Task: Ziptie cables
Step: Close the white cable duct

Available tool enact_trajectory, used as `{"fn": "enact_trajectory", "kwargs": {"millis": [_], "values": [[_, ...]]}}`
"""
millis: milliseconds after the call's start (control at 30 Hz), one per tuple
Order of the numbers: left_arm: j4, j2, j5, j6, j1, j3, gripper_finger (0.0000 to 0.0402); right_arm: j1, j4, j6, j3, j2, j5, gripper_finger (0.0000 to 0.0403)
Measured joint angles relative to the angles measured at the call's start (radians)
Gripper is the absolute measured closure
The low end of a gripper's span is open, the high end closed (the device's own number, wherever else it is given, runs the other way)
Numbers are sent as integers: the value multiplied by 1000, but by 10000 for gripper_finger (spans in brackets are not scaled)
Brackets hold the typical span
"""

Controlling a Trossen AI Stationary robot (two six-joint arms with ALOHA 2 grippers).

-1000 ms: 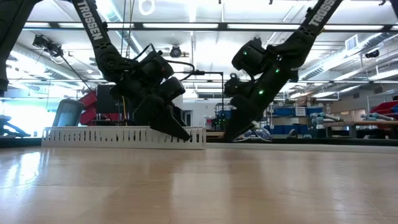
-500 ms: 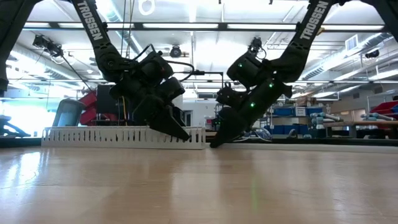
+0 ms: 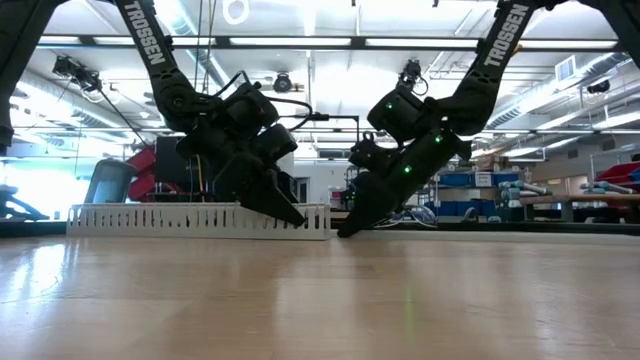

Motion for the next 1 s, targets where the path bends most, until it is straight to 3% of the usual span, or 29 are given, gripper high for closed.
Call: {"fn": "enact_trajectory", "kwargs": {"millis": [200,767,1000], "values": [[0,0,0,0,0,0,172,-3,4,-1,-2,-11,-3,193],[0,0,-1,0,0,0,172,3,-91,-30,-6,-194,31,193],[0,0,-1,0,0,0,172,48,-80,-28,-5,-231,-38,193]]}}
